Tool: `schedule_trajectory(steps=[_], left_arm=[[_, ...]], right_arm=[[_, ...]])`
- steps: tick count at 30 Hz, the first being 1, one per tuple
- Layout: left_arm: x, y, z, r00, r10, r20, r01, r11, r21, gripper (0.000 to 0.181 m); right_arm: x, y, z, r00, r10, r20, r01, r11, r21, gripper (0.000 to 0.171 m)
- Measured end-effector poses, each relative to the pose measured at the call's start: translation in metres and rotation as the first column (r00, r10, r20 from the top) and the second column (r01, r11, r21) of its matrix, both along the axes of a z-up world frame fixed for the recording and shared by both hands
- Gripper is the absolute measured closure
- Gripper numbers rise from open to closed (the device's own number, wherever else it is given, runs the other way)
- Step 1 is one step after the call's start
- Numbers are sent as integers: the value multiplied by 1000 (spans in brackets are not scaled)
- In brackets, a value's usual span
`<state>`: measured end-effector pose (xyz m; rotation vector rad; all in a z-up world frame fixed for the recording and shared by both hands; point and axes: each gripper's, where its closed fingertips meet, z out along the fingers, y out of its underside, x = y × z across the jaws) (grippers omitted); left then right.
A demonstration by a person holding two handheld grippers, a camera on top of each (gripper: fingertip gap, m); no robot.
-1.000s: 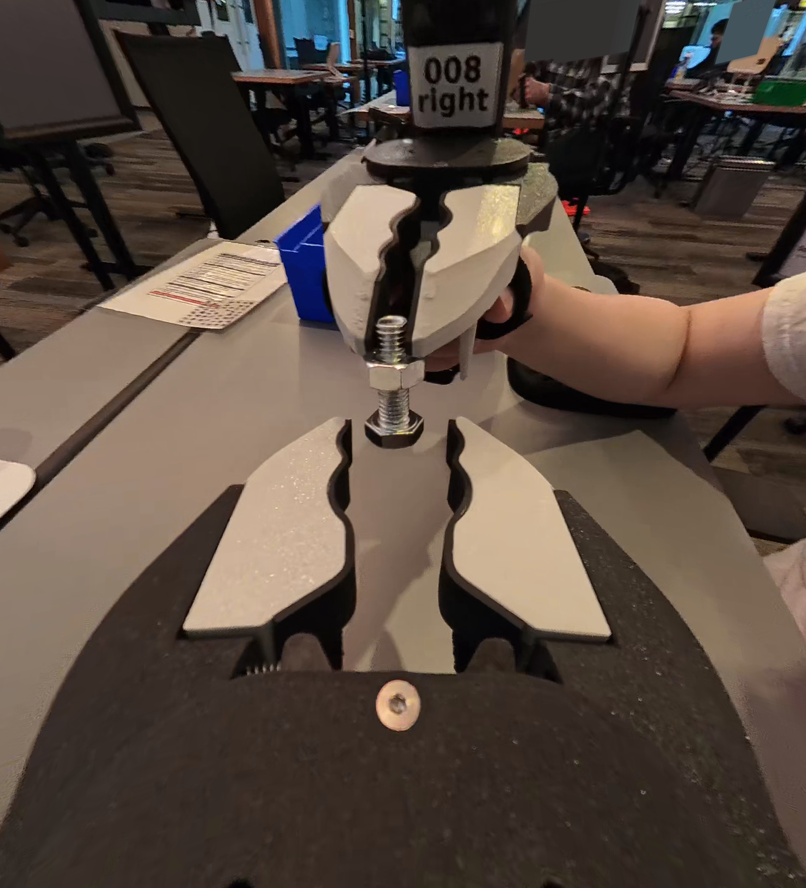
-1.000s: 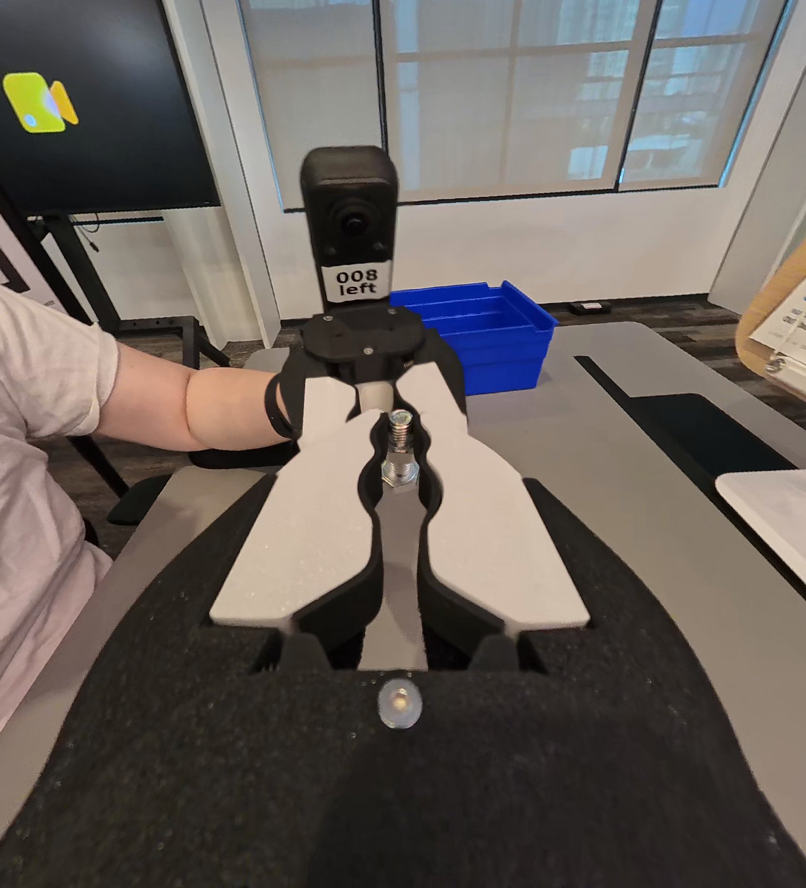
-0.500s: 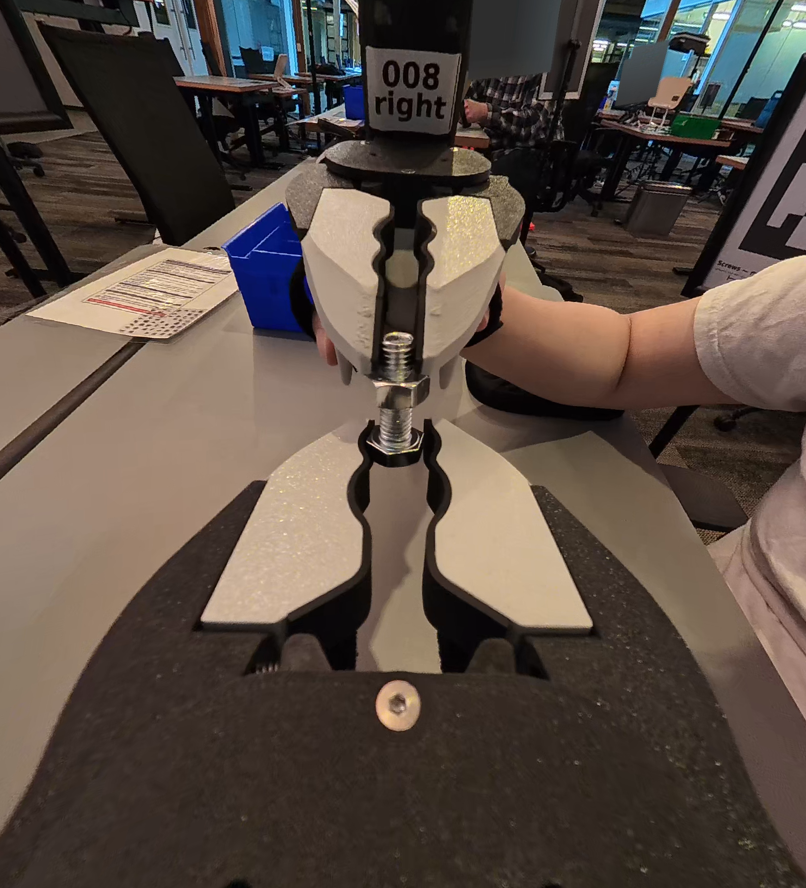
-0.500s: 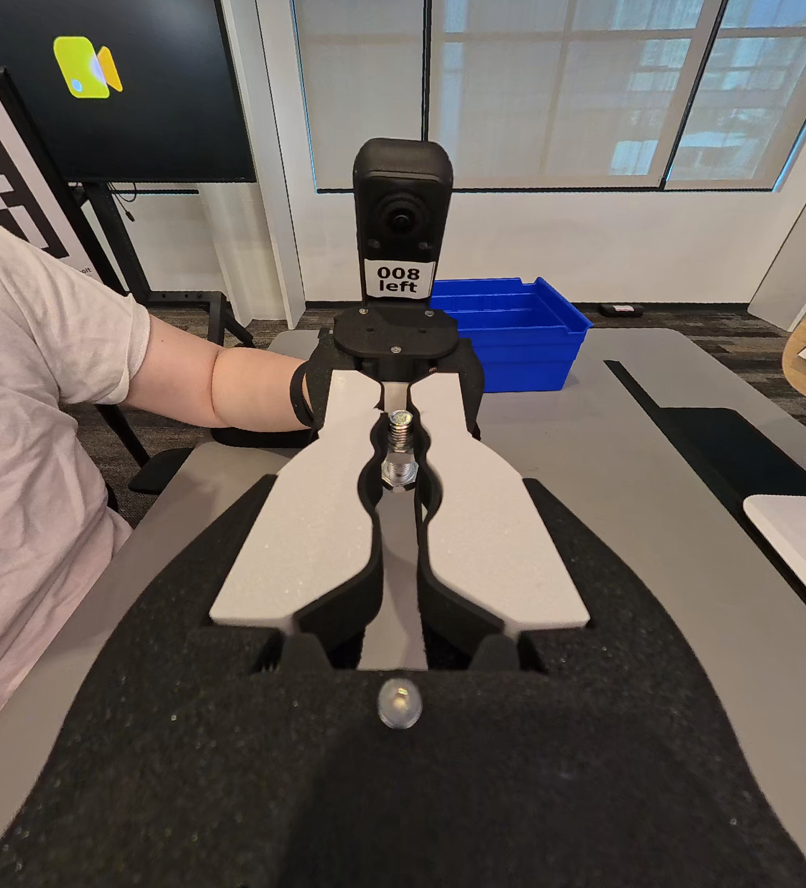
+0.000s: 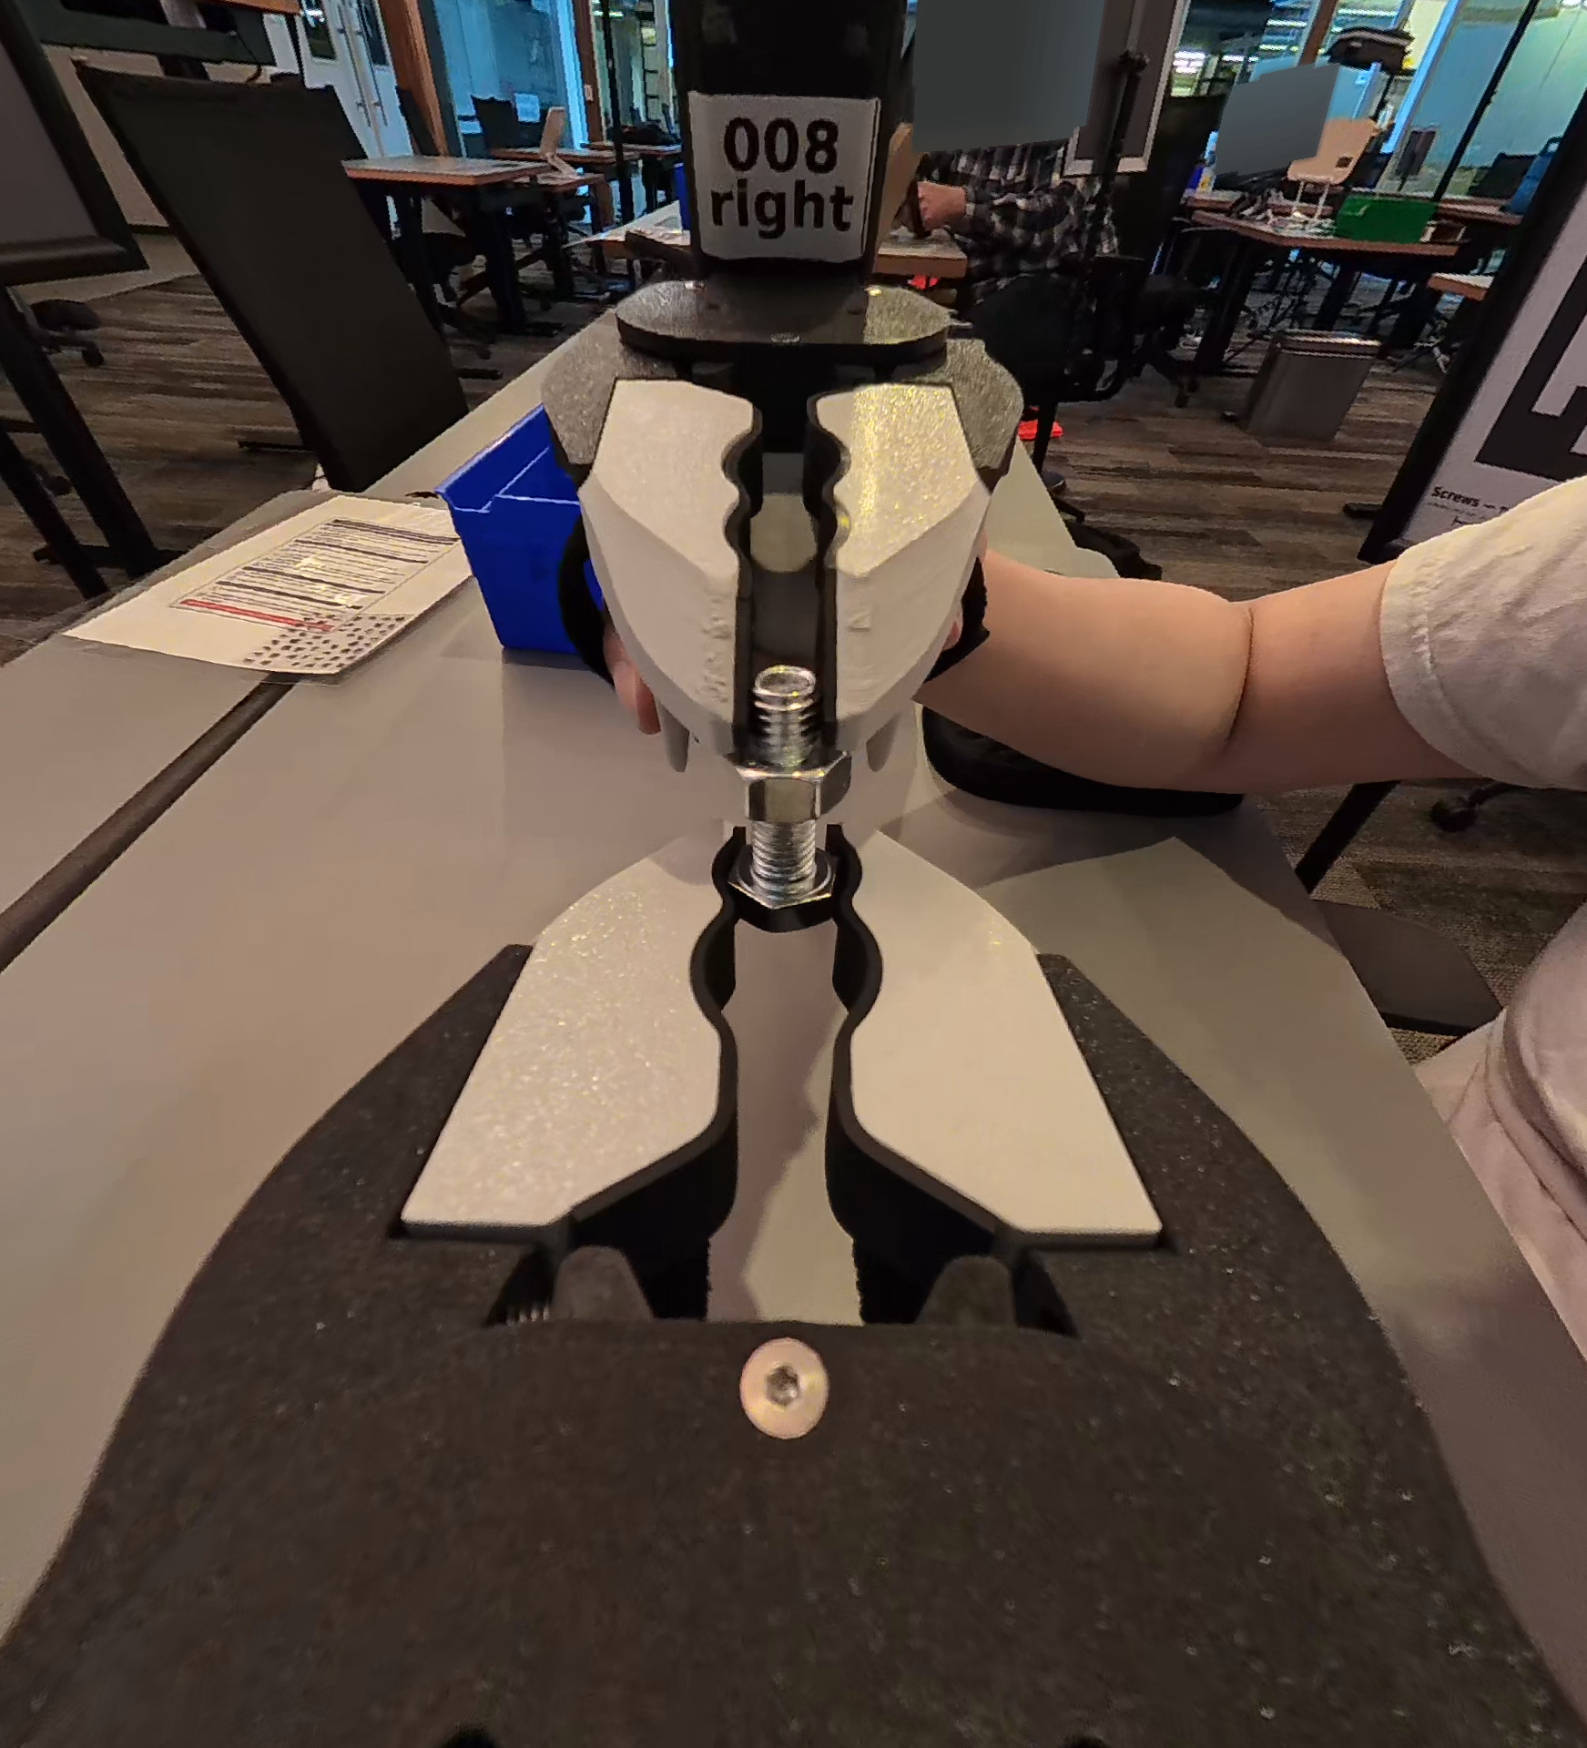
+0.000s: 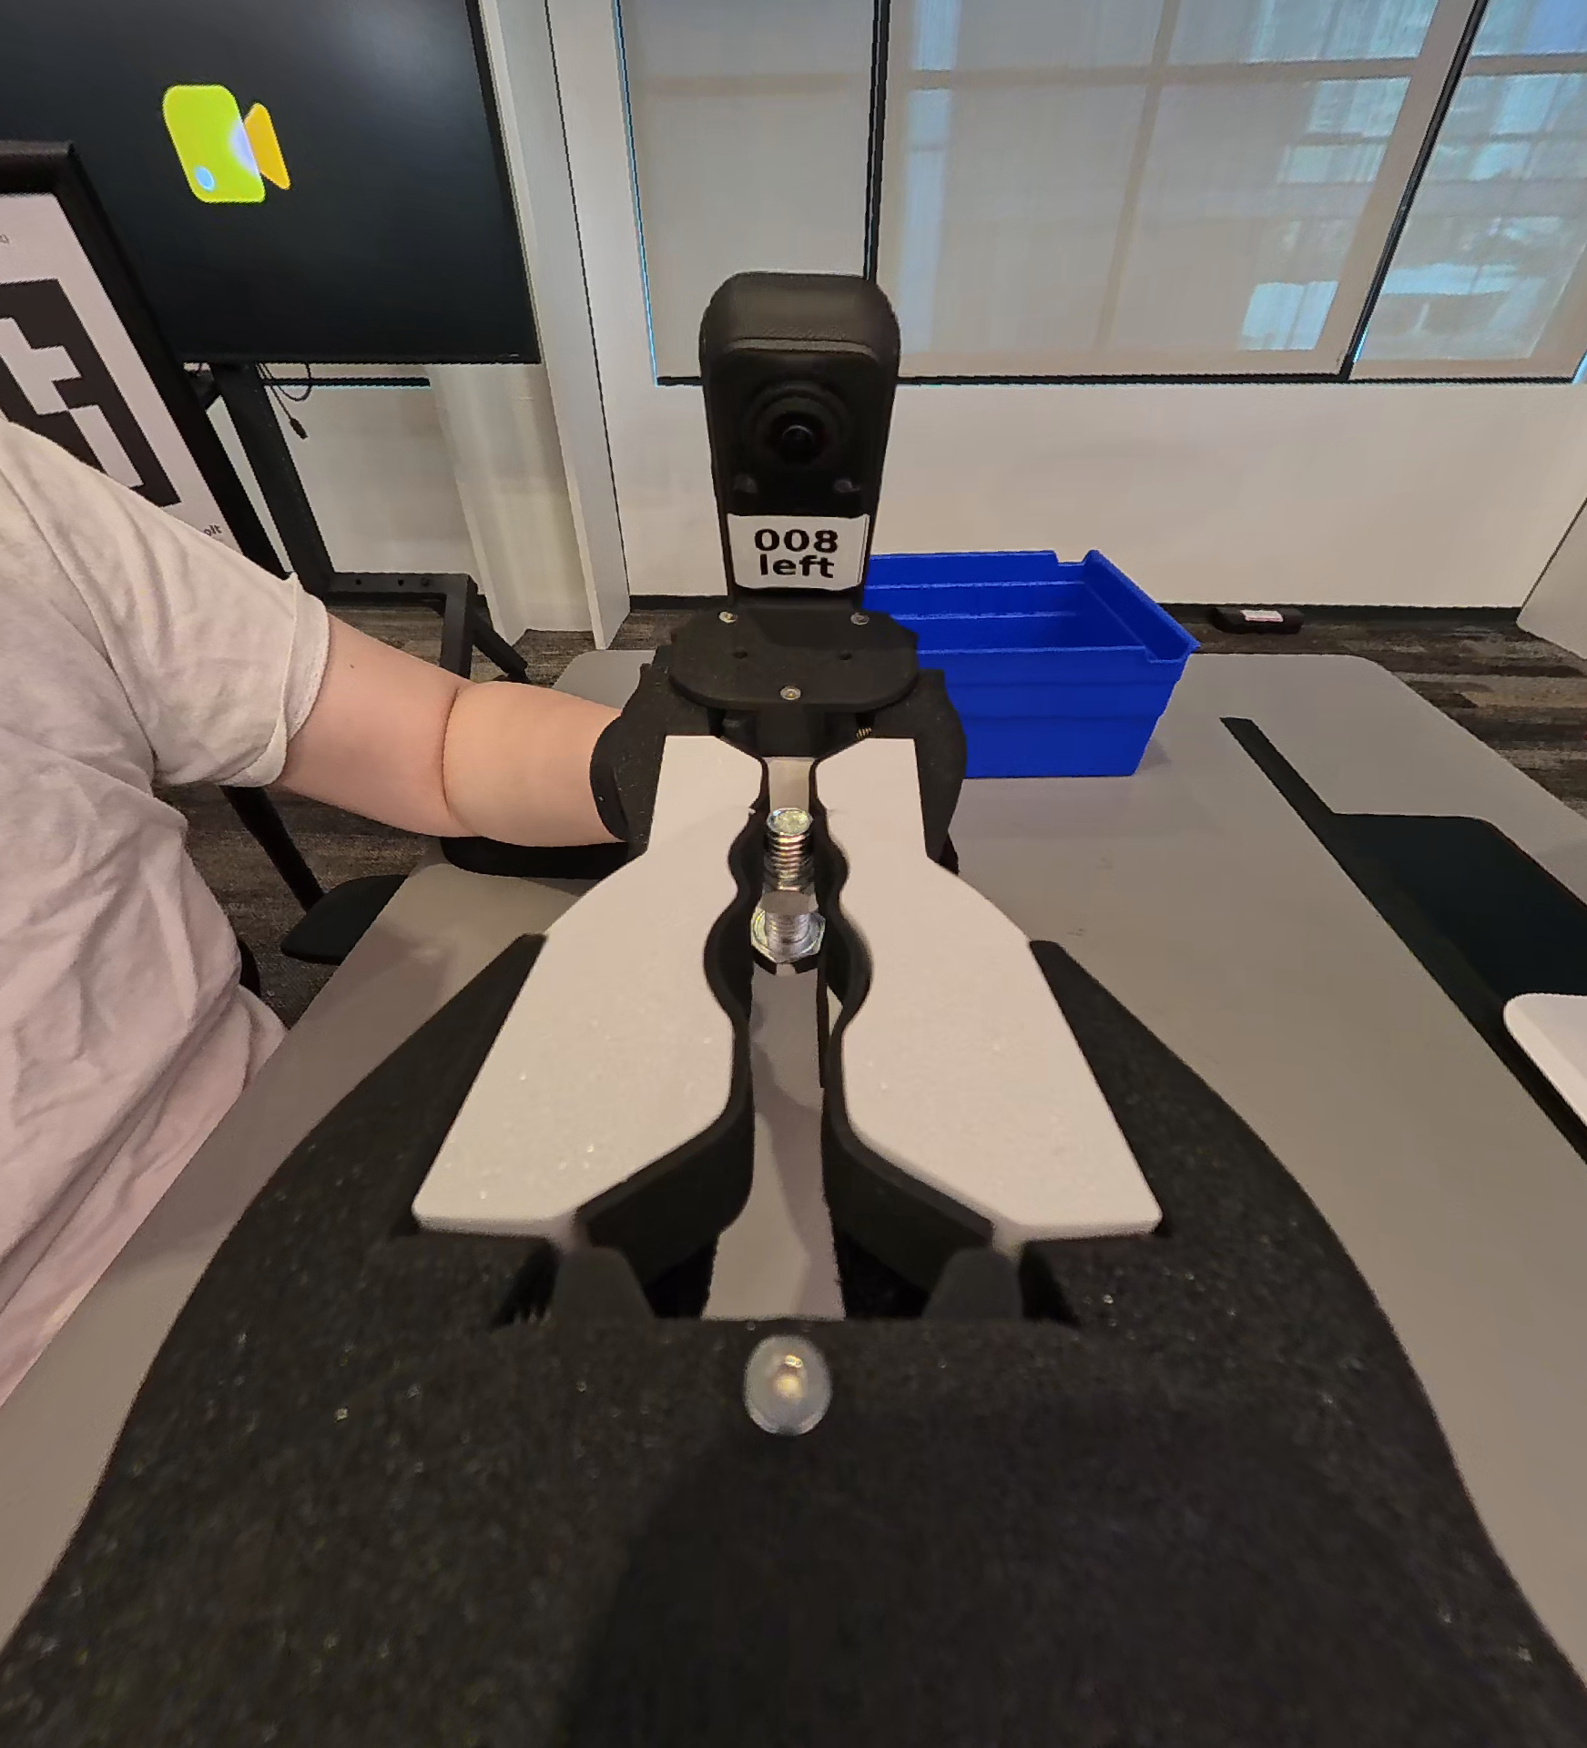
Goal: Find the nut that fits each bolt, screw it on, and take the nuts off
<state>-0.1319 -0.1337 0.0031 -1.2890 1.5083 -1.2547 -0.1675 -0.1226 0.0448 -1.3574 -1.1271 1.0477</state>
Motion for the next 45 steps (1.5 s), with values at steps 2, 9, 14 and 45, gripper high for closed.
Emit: schedule_trajectory(steps=[2,9,14,45], left_arm=[[0,3,-1,1000,22,-13,-22,1000,-4,166],[-1,23,-4,990,140,-34,-141,990,-21,166],[-2,26,0,987,161,-19,-161,986,-31,166],[1,18,3,991,137,-7,-137,990,-34,166]], right_arm=[[1,3,-1,1000,-20,2,20,1000,1,162],[6,21,4,985,-171,-5,171,985,5,135],[1,25,-5,980,-197,35,197,980,-4,137],[-1,20,2,991,-129,-32,126,989,-78,140]])
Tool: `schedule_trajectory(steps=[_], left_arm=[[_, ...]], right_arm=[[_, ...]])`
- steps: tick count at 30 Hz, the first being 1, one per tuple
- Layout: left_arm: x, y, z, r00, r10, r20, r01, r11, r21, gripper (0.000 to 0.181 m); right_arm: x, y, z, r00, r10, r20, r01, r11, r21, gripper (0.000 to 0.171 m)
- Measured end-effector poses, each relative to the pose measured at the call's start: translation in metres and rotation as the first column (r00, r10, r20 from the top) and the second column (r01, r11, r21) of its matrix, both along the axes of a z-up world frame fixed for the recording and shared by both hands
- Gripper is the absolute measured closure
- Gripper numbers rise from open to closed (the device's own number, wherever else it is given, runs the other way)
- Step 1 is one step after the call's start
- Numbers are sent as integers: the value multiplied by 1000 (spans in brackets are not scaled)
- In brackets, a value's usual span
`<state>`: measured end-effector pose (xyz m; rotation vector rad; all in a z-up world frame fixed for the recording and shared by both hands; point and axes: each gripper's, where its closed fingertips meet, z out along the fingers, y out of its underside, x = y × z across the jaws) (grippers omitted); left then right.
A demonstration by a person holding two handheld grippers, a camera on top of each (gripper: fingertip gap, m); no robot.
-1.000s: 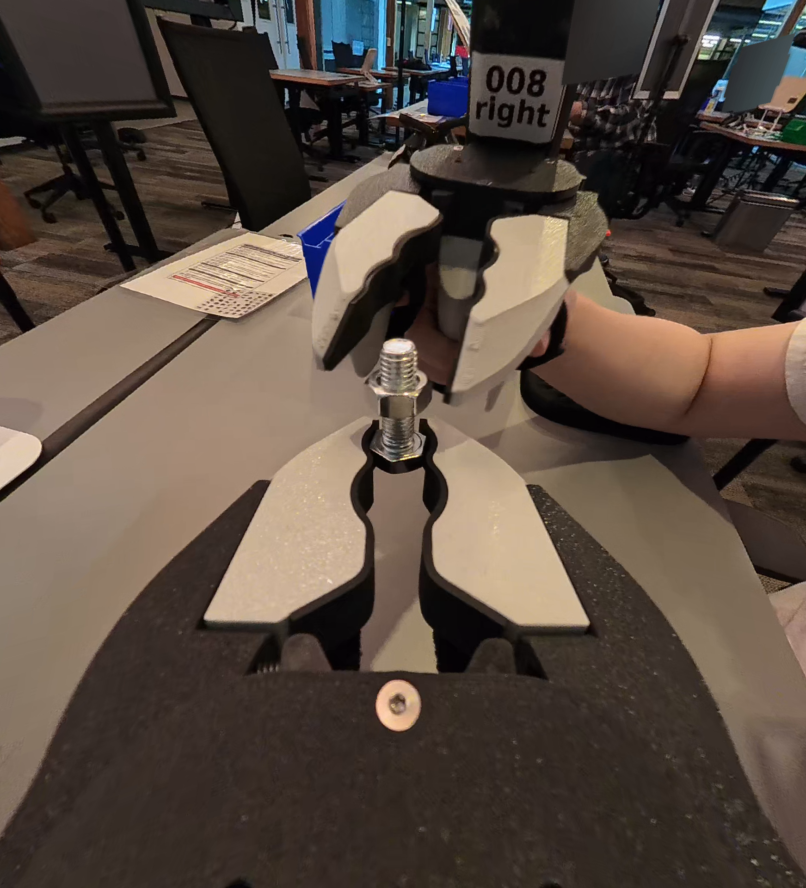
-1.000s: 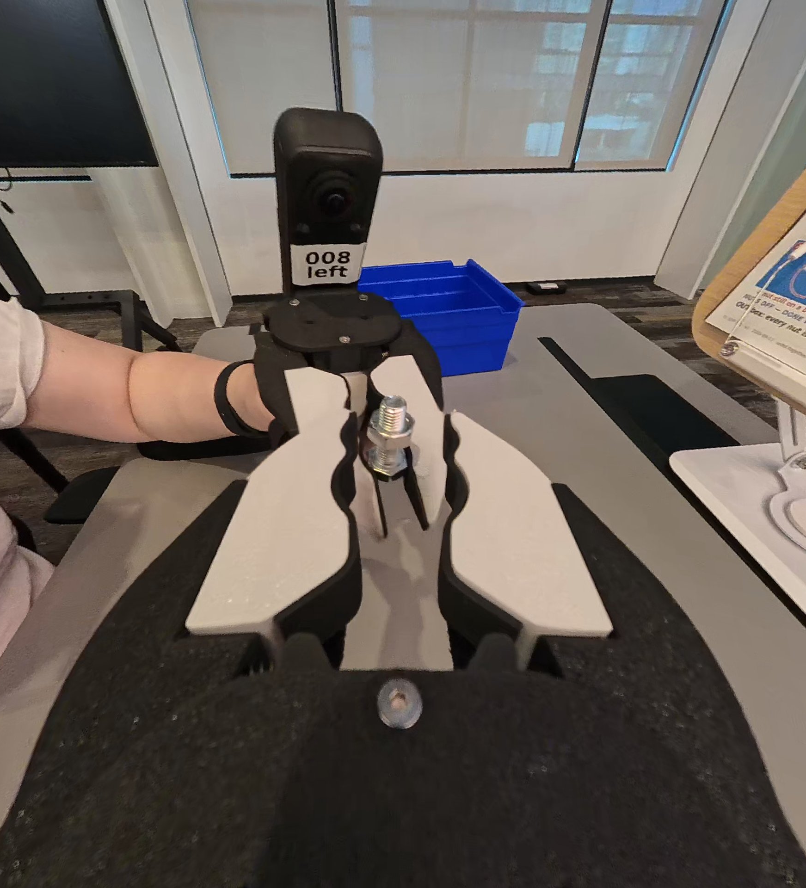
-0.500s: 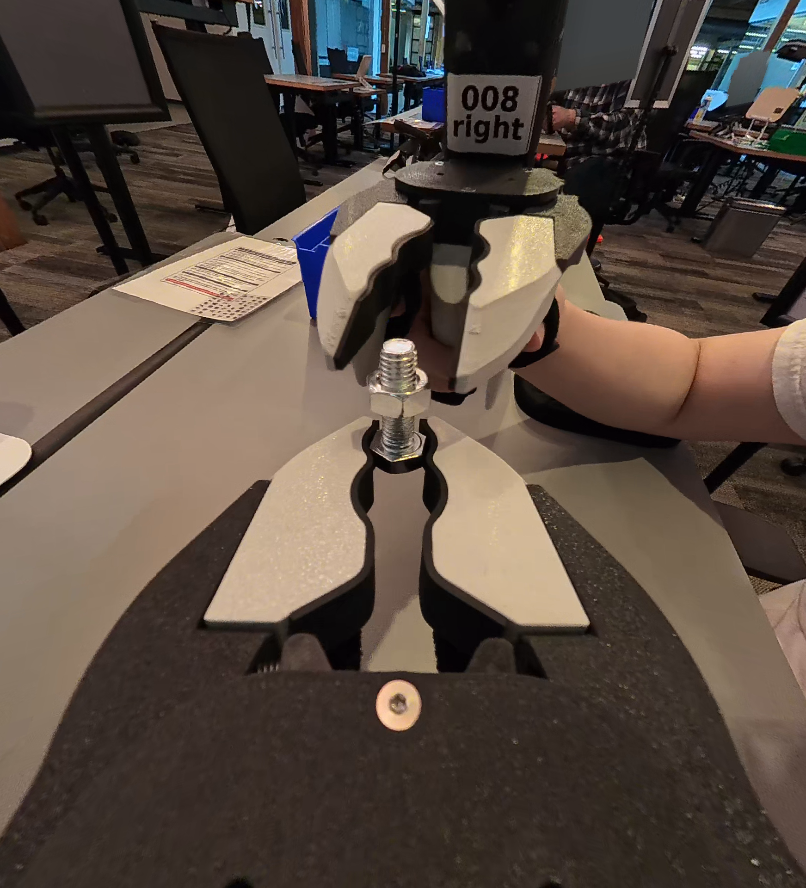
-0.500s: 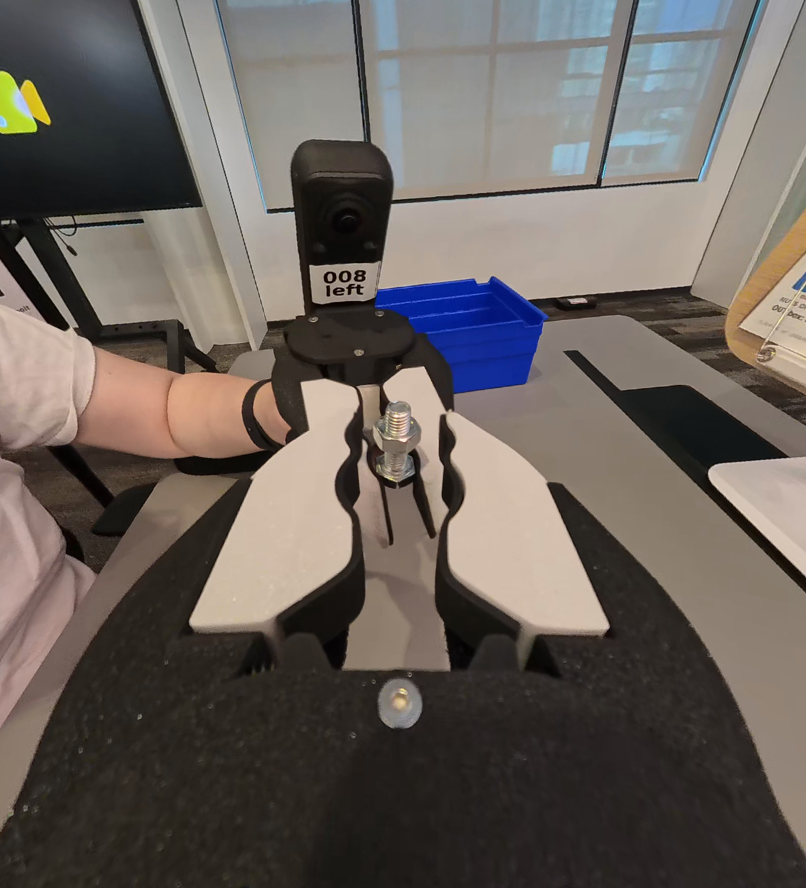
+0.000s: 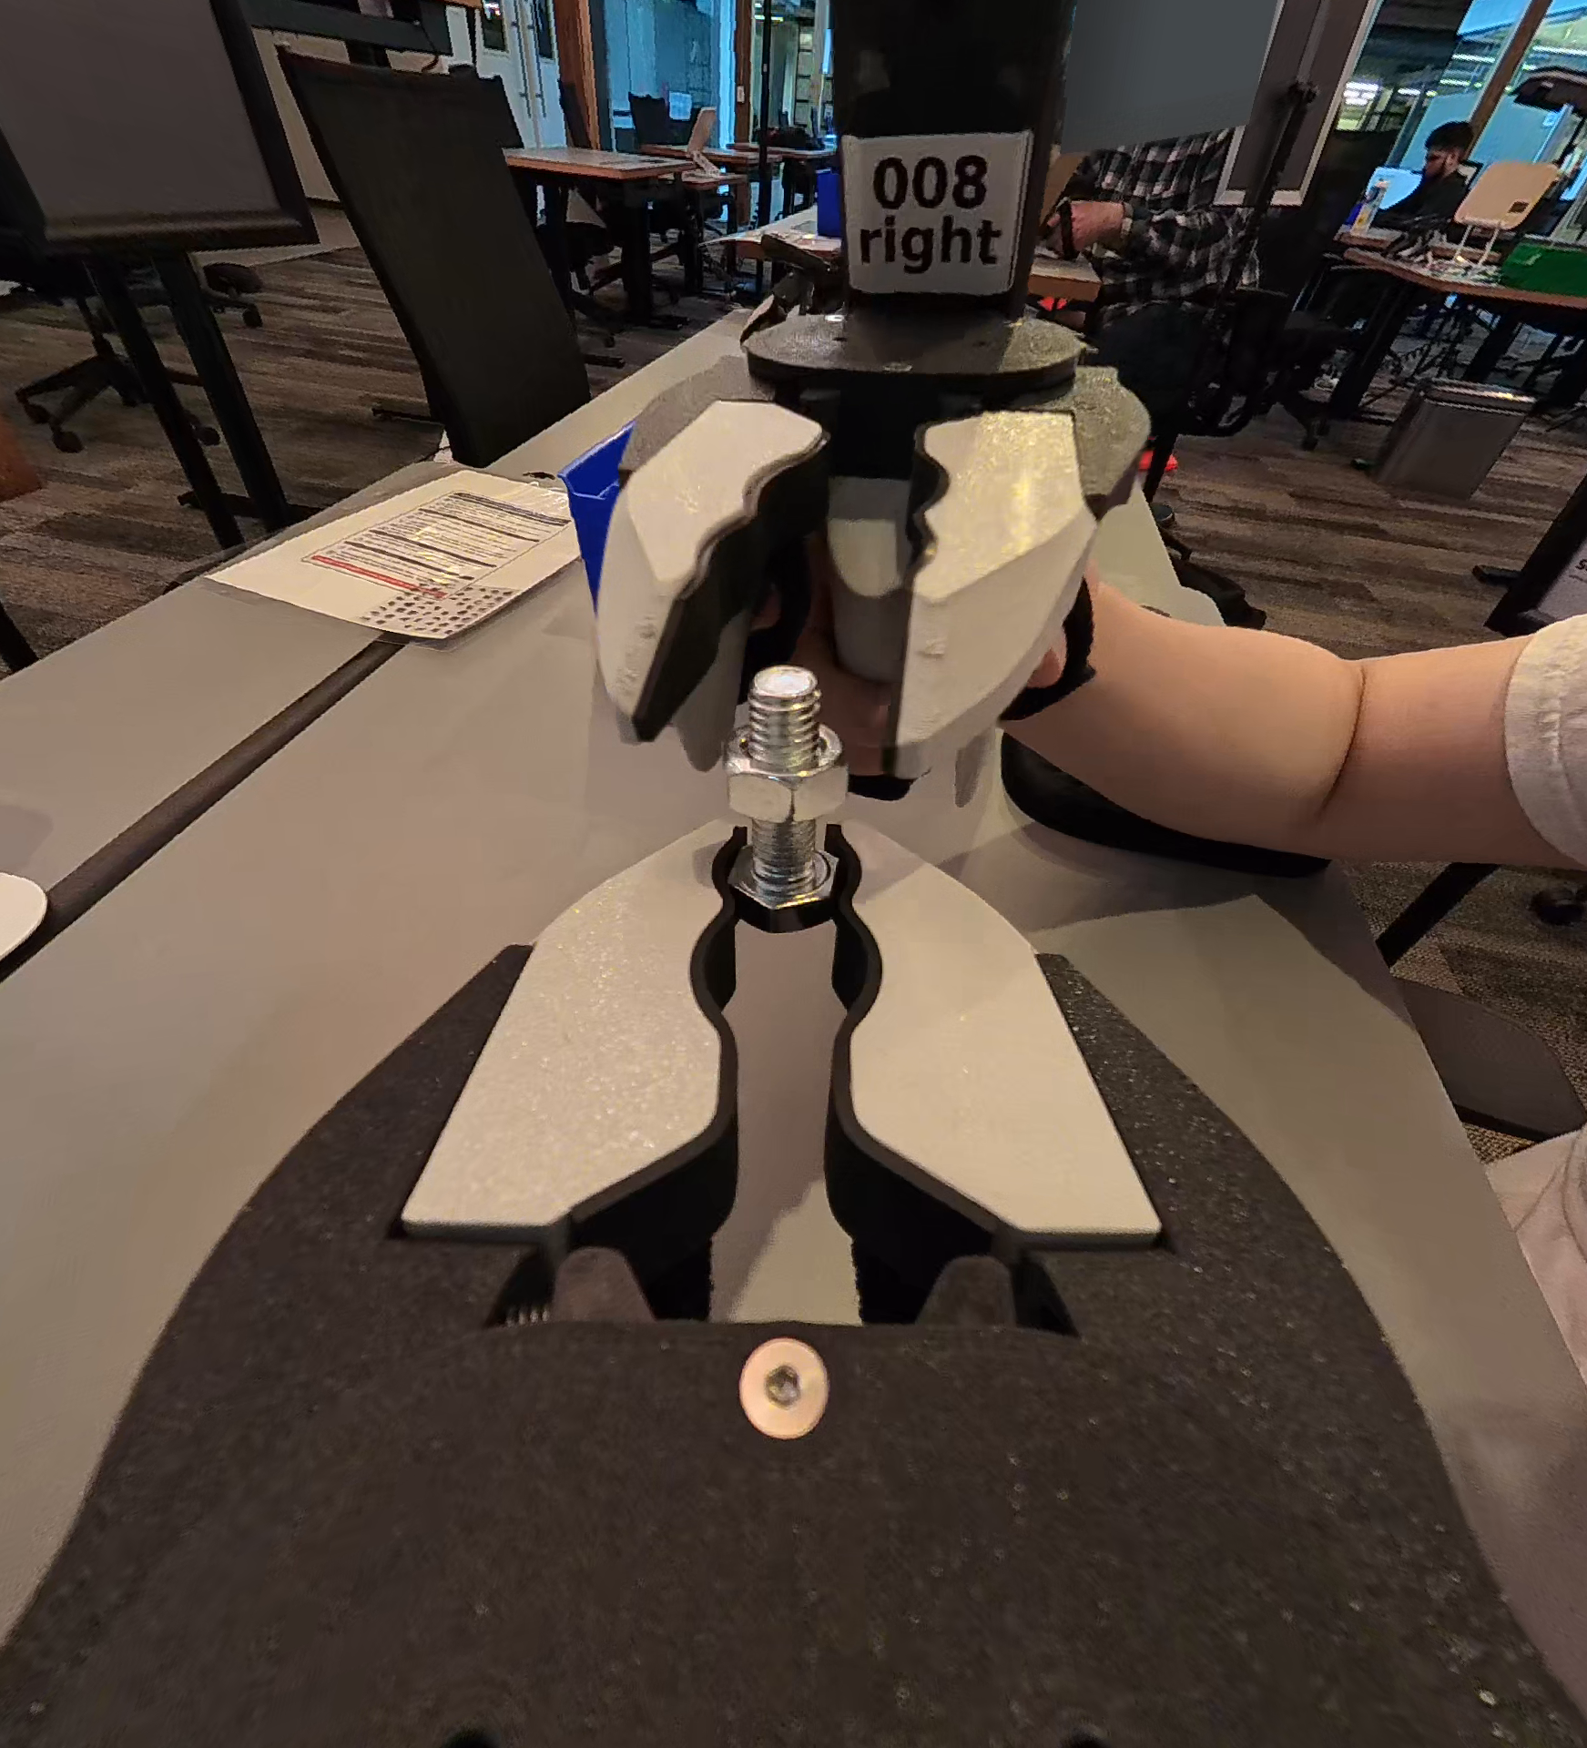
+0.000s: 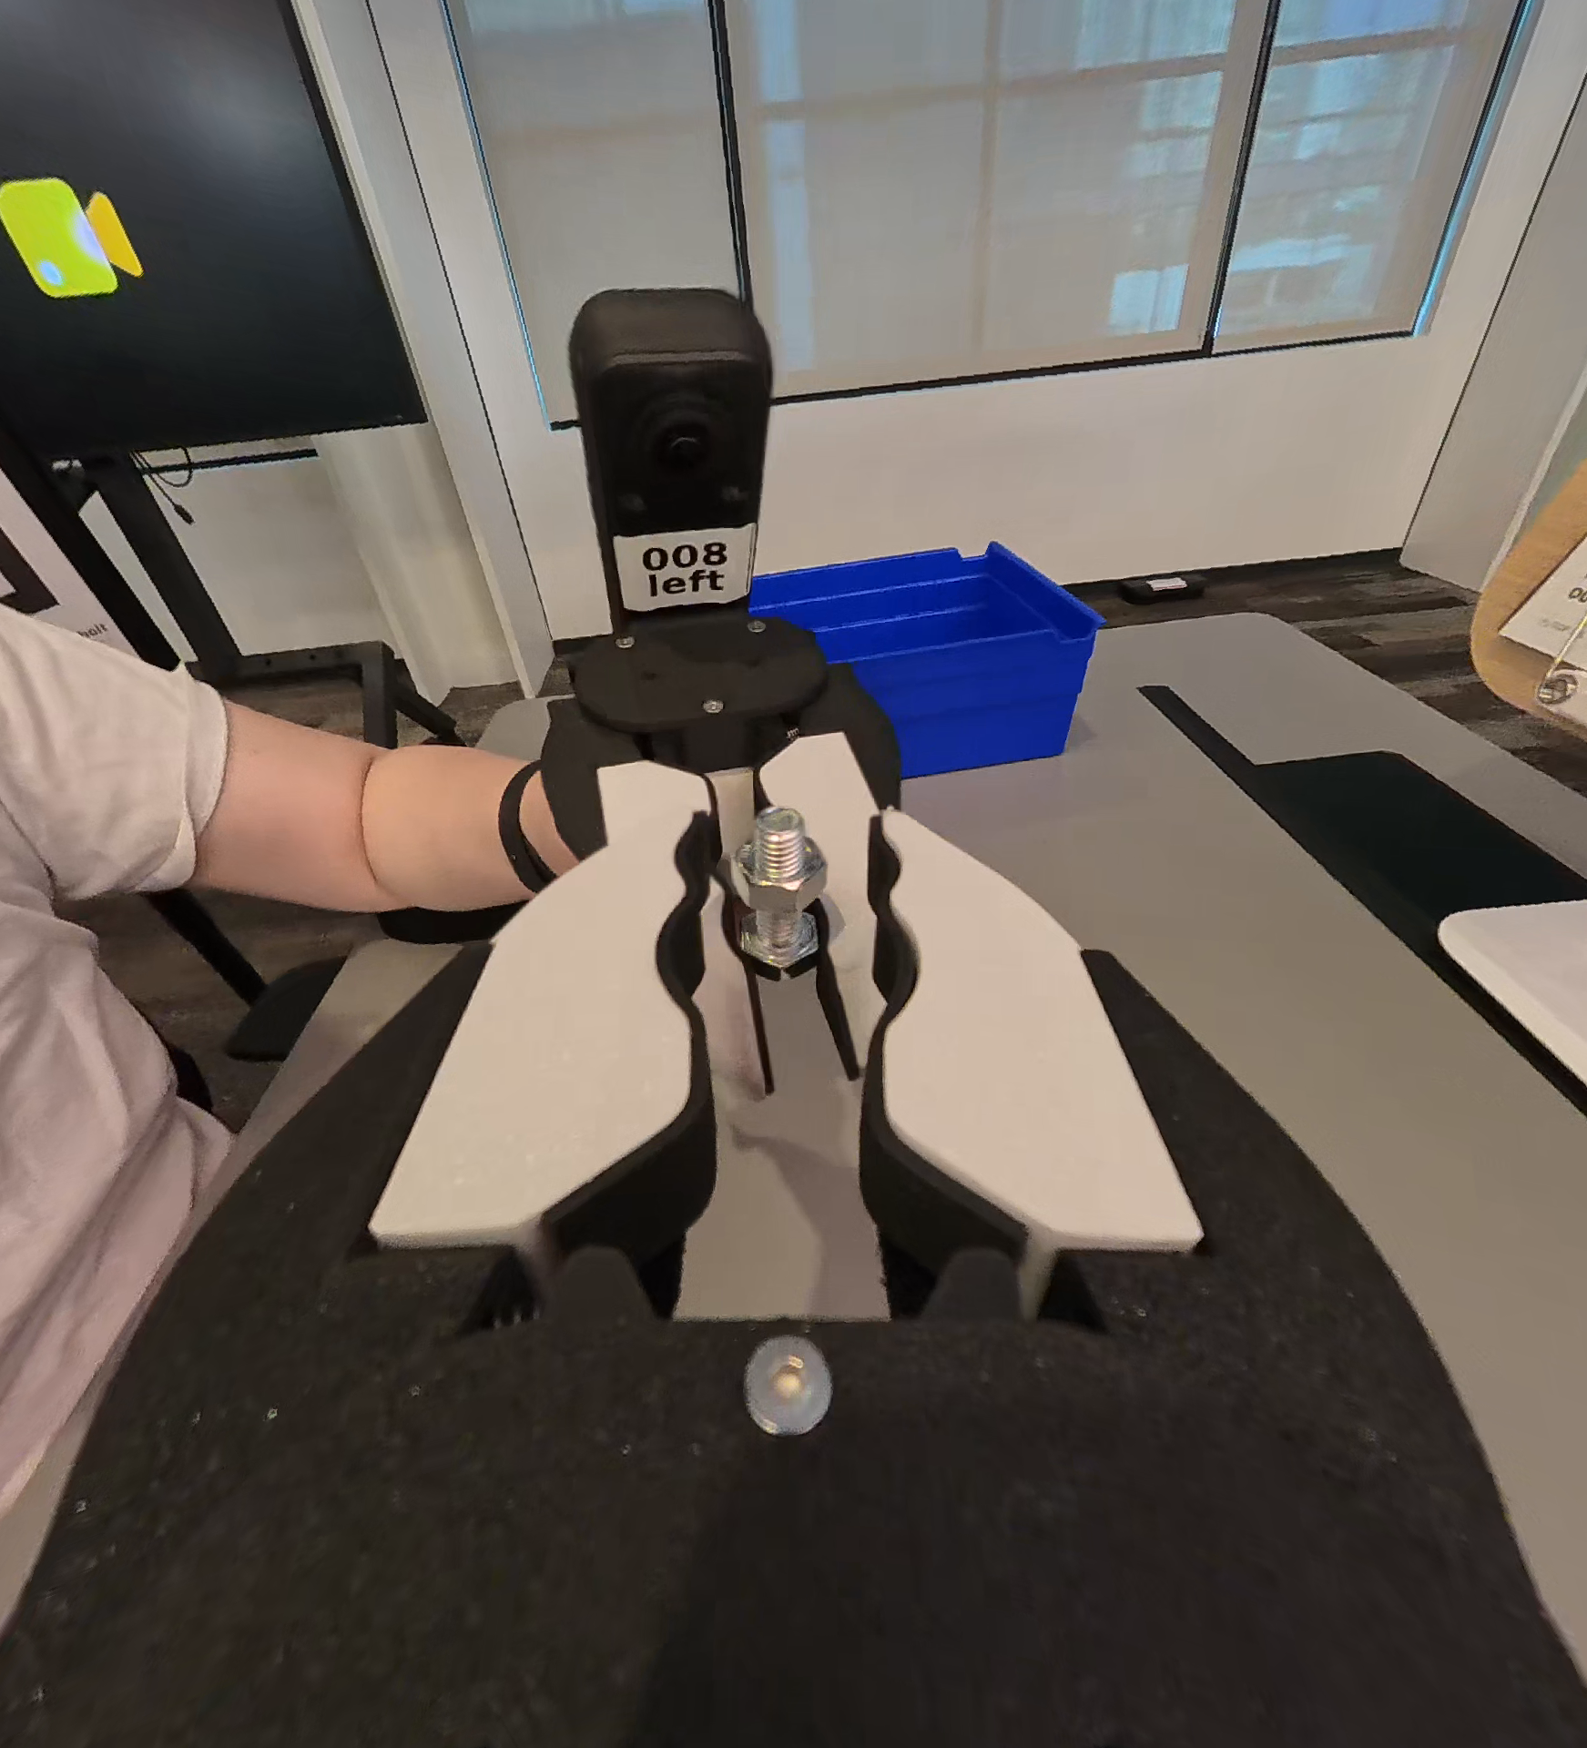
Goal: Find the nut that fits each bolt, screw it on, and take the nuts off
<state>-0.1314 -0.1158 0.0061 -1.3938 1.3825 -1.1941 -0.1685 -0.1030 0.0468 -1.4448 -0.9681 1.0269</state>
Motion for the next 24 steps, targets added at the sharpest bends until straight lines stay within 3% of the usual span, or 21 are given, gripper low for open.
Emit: schedule_trajectory(steps=[5,8,13,24], left_arm=[[0,-1,2,1000,3,5,-3,1000,4,166],[0,0,2,1000,4,6,-4,1000,-1,166],[0,-2,3,1000,-2,8,2,1000,-2,166],[-2,1,4,1000,11,14,-11,1000,-5,166]], right_arm=[[20,11,4,999,-48,-26,47,999,-17,141],[18,4,11,997,-4,-74,2,1000,-26,142],[1,1,-1,1000,-6,3,6,1000,6,141],[12,4,2,998,16,-54,-17,1000,-20,142]])
